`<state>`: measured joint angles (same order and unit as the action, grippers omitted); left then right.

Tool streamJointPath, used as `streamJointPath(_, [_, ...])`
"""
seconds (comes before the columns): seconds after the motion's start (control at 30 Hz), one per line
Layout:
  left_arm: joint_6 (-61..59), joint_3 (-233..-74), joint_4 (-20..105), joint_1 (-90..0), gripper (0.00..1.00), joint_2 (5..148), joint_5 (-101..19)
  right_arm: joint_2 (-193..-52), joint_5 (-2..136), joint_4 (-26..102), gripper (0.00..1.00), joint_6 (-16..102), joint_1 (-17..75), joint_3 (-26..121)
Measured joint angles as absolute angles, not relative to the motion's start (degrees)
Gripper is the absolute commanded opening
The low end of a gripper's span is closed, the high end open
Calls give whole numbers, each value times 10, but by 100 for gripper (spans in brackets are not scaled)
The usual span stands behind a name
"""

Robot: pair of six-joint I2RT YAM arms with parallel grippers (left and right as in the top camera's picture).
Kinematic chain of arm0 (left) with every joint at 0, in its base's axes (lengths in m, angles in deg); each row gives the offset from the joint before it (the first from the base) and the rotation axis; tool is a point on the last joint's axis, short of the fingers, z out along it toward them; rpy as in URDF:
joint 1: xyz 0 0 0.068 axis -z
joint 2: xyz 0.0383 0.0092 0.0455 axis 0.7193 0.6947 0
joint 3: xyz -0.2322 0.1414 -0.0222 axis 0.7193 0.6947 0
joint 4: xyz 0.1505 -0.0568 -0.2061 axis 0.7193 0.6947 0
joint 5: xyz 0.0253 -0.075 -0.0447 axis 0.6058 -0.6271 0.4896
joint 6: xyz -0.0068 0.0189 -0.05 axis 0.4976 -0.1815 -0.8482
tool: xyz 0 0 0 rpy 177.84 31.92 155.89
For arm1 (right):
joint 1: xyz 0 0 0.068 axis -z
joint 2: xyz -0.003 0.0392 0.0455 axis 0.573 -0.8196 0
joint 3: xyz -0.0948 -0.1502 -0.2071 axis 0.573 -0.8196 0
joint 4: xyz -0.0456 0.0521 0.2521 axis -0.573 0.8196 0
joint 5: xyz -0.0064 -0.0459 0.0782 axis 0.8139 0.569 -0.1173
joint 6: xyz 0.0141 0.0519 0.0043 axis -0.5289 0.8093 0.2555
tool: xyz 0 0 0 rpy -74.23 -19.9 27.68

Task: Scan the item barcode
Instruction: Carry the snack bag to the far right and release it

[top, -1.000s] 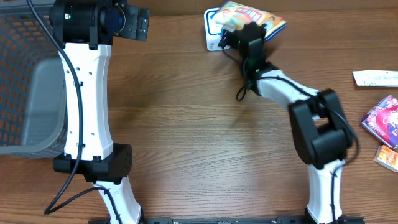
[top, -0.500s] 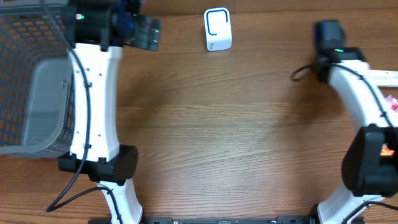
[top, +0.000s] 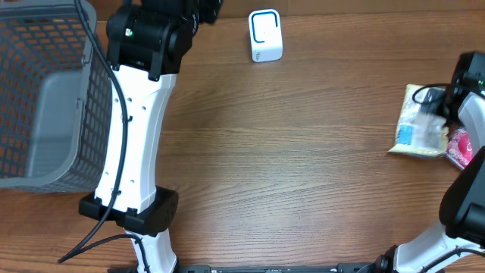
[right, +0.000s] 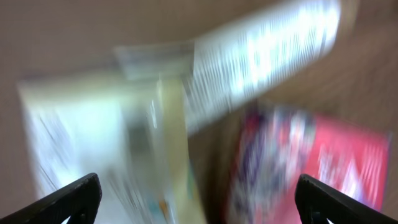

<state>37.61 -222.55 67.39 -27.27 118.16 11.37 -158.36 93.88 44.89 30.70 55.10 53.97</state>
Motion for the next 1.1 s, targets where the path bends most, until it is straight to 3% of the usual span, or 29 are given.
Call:
streamJointPath(0.1, [415,-2226,605,-273,100,1169,130,-1546,928,391,100,305,535,638])
streamJointPath(0.27, [441,-2219,626,-282,100,1116,134,-1462,917,387,100,300,507,811])
streamJointPath(0.43, [450,-2122,617,-305,100,985,114,-1339,888,423,100,286,495,855])
streamJointPath(0.63, [456,-1851,493,-315,99,745,91,-1202,803,402,100,280,475,749])
streamJointPath(0.8, [462,-1567,325,-338,100,533,84,-1009,729,327,100,278,422,490])
streamJointPath(1.1, [462,-1365,270,-434,100,303,-14,-831,681,261,100,278,427,319])
